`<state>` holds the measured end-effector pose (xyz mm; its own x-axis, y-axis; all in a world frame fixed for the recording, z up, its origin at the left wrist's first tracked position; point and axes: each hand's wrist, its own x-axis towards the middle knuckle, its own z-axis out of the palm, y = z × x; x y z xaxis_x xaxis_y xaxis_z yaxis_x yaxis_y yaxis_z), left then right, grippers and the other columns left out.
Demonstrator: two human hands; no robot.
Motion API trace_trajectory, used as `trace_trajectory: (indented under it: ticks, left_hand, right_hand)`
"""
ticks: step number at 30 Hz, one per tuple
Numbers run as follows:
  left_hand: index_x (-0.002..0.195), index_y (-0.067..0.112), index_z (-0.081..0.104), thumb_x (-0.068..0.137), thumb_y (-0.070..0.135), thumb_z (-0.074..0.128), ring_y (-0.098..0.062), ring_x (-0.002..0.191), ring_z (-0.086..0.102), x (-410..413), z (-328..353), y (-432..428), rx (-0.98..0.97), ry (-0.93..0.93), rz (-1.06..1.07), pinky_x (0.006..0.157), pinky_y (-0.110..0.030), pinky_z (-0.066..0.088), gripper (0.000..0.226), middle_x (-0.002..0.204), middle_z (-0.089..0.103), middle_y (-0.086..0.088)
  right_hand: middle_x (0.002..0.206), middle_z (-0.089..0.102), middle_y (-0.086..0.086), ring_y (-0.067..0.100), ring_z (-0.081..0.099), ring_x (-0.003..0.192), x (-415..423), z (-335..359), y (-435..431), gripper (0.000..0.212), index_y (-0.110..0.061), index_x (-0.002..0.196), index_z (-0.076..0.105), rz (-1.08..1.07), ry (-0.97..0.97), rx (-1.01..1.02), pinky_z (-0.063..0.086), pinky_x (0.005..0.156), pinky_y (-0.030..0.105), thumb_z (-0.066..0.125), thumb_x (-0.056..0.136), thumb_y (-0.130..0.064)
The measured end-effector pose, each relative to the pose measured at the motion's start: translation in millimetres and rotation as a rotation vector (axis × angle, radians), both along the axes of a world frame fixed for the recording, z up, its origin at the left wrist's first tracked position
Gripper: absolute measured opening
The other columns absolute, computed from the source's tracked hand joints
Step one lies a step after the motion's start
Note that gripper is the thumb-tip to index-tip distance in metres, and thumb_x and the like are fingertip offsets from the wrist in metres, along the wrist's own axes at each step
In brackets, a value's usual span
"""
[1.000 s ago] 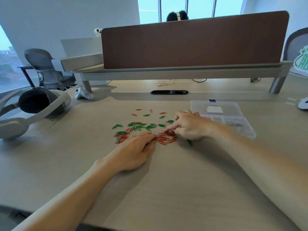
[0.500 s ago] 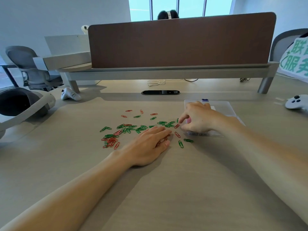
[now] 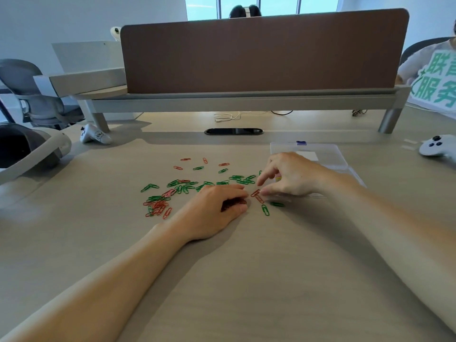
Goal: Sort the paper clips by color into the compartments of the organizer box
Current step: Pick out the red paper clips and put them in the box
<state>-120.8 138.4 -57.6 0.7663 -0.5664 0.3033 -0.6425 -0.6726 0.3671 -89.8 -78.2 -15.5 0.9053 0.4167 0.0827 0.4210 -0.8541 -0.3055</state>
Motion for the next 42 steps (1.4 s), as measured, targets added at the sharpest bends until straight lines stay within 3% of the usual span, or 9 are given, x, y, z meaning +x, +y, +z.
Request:
trace_trajectory:
  ticks: [7, 12, 15, 18, 23, 27, 31, 35, 42]
  left_hand:
    - [0.126, 0.031, 0.059, 0.089, 0.029, 0.064, 0.004, 0.103, 0.056, 1, 5, -8, -0.103, 0.059, -0.028, 0.092, -0.012, 0.044, 0.038, 0.118, 0.064, 0.014]
    - [0.123, 0.029, 0.06, 0.082, 0.027, 0.071, 0.001, 0.115, 0.053, 6, 22, 14, -0.249, 0.066, 0.032, 0.101, -0.026, 0.045, 0.043, 0.125, 0.056, 0.018]
    - [0.121, 0.029, 0.061, 0.071, 0.035, 0.079, -0.002, 0.093, 0.056, 8, 41, 43, -0.019, 0.118, 0.175, 0.084, -0.026, 0.052, 0.053, 0.11, 0.059, 0.015]
    - [0.129, 0.026, 0.057, 0.067, 0.042, 0.081, -0.002, 0.078, 0.052, 6, 47, 50, 0.223, 0.221, 0.215, 0.071, -0.015, 0.042, 0.068, 0.103, 0.058, 0.015]
    - [0.129, 0.02, 0.059, 0.068, 0.036, 0.083, 0.0, 0.067, 0.053, 8, 36, 26, 0.203, 0.271, 0.204, 0.068, -0.017, 0.04, 0.068, 0.095, 0.062, 0.013]
    - [0.132, 0.02, 0.055, 0.069, 0.042, 0.08, 0.001, 0.072, 0.049, 14, 40, 15, 0.234, 0.268, 0.199, 0.076, -0.021, 0.038, 0.071, 0.105, 0.061, 0.012]
    - [0.134, 0.021, 0.052, 0.059, 0.058, 0.08, -0.008, 0.095, 0.049, 15, 41, 10, 0.344, 0.255, 0.218, 0.084, -0.023, 0.035, 0.088, 0.117, 0.06, 0.009]
    - [0.121, 0.022, 0.063, 0.063, 0.052, 0.081, 0.001, 0.079, 0.053, 17, 39, 2, 0.281, 0.247, 0.158, 0.066, -0.013, 0.037, 0.068, 0.106, 0.064, 0.011]
    - [0.084, 0.022, 0.077, 0.069, 0.031, 0.083, -0.002, 0.058, 0.056, 22, 36, 1, 0.123, 0.272, 0.143, 0.058, -0.018, 0.043, 0.019, 0.068, 0.069, 0.008]
  right_hand:
    - [0.077, 0.05, -0.018, 0.001, 0.042, 0.077, -1, -3, 14, 0.014, -0.041, 0.092, 0.075, 0.027, 0.003, -0.027, 0.034, 0.083, 0.035, 0.074, 0.079, -0.046]
    - [0.083, 0.06, -0.013, 0.01, 0.057, 0.086, -2, 3, 15, 0.021, -0.029, 0.096, 0.076, 0.023, -0.026, 0.015, 0.045, 0.077, 0.032, 0.075, 0.079, -0.041]
    - [0.082, 0.06, -0.017, 0.002, 0.056, 0.08, -3, 9, 9, 0.026, -0.025, 0.101, 0.075, 0.003, 0.023, -0.028, 0.041, 0.071, 0.025, 0.077, 0.078, -0.037]
    - [0.083, 0.059, -0.02, 0.0, 0.052, 0.079, -5, 6, 16, 0.031, -0.029, 0.103, 0.074, 0.006, 0.062, -0.066, 0.038, 0.073, 0.025, 0.079, 0.075, -0.04]
    - [0.097, 0.069, -0.01, 0.004, 0.053, 0.085, -5, 0, 33, 0.023, -0.03, 0.101, 0.076, 0.073, 0.038, -0.053, 0.039, 0.071, 0.024, 0.076, 0.079, -0.037]
    - [0.115, 0.068, -0.005, -0.003, 0.05, 0.08, -2, 7, 30, 0.047, -0.021, 0.119, 0.068, 0.062, 0.03, -0.02, 0.038, 0.068, 0.016, 0.078, 0.077, -0.04]
    - [0.131, 0.059, -0.003, 0.014, 0.054, 0.114, -5, 13, 37, 0.078, -0.02, 0.134, 0.055, 0.064, 0.126, -0.161, 0.042, 0.089, 0.026, 0.082, 0.067, -0.05]
    - [0.097, 0.069, -0.004, 0.014, 0.06, 0.091, -4, 8, 49, 0.05, -0.025, 0.108, 0.071, 0.136, 0.117, -0.179, 0.054, 0.079, 0.035, 0.083, 0.066, -0.049]
    - [0.073, 0.072, -0.011, 0.002, 0.064, 0.069, 0, 2, 48, 0.012, -0.025, 0.086, 0.079, 0.111, 0.169, 0.034, 0.054, 0.066, 0.021, 0.082, 0.074, -0.026]
